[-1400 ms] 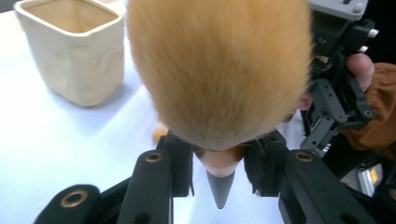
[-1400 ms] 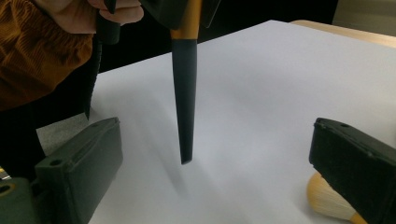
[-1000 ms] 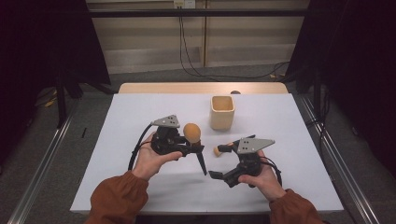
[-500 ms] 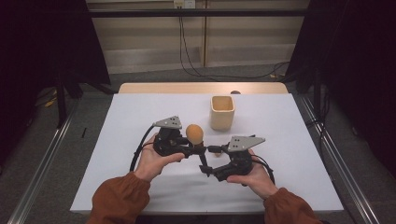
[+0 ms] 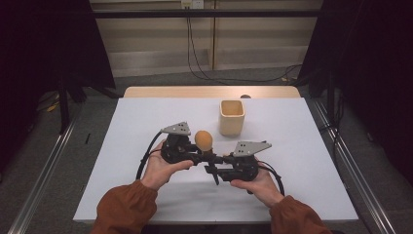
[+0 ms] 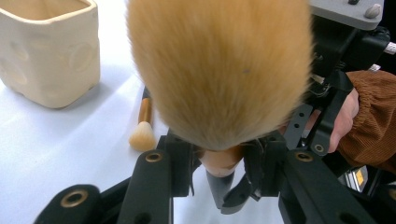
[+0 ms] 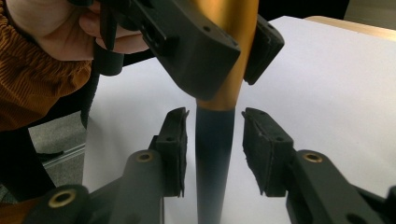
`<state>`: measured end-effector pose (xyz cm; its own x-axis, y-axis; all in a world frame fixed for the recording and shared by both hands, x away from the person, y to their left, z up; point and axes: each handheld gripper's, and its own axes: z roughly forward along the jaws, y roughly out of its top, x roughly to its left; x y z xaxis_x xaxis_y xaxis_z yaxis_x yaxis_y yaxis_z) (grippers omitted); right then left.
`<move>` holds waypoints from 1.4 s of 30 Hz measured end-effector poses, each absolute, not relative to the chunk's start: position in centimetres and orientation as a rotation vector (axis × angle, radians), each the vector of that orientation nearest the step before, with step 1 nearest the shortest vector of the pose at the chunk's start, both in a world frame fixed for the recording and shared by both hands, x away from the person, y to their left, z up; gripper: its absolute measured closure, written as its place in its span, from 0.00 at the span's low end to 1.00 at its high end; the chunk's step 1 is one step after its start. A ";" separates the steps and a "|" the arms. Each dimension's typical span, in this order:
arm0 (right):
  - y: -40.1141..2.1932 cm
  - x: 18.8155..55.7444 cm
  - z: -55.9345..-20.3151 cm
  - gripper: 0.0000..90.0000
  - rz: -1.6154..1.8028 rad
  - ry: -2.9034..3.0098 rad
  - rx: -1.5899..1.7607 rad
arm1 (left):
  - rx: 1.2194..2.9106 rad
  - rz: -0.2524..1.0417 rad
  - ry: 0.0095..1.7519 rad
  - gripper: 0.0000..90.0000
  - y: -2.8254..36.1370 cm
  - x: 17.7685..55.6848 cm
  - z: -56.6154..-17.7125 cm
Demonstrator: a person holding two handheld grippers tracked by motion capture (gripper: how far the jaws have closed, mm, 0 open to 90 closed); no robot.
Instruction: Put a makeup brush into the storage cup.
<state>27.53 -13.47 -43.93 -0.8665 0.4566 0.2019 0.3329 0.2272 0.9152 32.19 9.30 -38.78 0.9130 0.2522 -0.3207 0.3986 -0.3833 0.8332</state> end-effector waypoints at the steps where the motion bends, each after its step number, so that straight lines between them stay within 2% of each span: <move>1: -13.5 27.5 -43.9 0.69 1.728 2.372 0.769 | 1.985 -0.171 0.472 0.73 9.3 32.2 -38.8; 6: -13.6 27.6 -43.8 0.73 1.745 2.350 0.789 | 1.988 -0.175 0.475 0.73 9.2 32.2 -39.0; 11: -13.6 27.6 -43.9 0.82 1.753 2.368 0.792 | 1.991 -0.175 0.471 0.73 9.1 32.2 -39.1; 24: -13.7 27.7 -43.8 0.83 1.741 2.366 0.804 | 1.958 -0.165 0.483 0.72 9.1 32.3 -39.5; 26: -13.8 27.7 -43.8 0.83 1.738 2.366 0.804 | 1.950 -0.167 0.478 0.66 9.1 32.3 -39.4; 29: -13.9 27.7 -43.7 0.83 1.740 2.362 0.801 | 1.951 -0.164 0.468 0.64 9.0 32.2 -39.4; 35: -14.4 27.8 -43.5 0.83 1.741 2.345 0.814 | 1.933 -0.128 0.485 0.46 9.2 32.1 -39.3; 42: -14.8 27.8 -43.3 0.83 1.740 2.325 0.821 | 1.914 -0.113 0.496 0.33 9.5 32.0 -39.4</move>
<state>27.84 -14.84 -43.31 -0.8448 0.4891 0.2173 0.3463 0.1900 0.9187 31.97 9.52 -39.39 0.9078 0.2861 -0.3066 0.3905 -0.3103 0.8667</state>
